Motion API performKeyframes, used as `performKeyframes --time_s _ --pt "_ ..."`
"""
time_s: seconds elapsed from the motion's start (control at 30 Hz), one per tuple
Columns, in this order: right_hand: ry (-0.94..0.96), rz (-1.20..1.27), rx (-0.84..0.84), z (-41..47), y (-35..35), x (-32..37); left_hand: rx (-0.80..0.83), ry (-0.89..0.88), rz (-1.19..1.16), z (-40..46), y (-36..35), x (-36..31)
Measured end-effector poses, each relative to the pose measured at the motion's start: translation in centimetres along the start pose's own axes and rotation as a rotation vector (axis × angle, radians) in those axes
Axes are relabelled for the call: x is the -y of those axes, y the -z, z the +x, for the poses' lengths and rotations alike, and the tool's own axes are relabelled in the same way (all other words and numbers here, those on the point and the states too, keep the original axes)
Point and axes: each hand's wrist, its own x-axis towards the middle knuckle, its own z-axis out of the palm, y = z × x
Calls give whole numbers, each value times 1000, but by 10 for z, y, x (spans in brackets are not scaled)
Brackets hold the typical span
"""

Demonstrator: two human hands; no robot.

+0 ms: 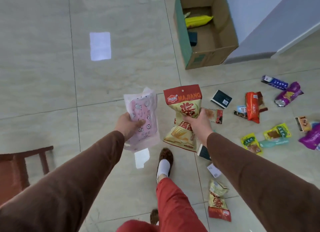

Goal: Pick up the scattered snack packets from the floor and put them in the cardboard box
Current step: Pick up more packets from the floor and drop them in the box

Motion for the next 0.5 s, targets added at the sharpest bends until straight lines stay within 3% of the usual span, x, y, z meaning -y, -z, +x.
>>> performKeyframes --time_s 0.2,0.5 --pt "7 48 -57 65 -11 89 6 -54 79 80 35 -96" --pt "-28 153 -186 150 -37 207 152 -145 177 197 82 -237"
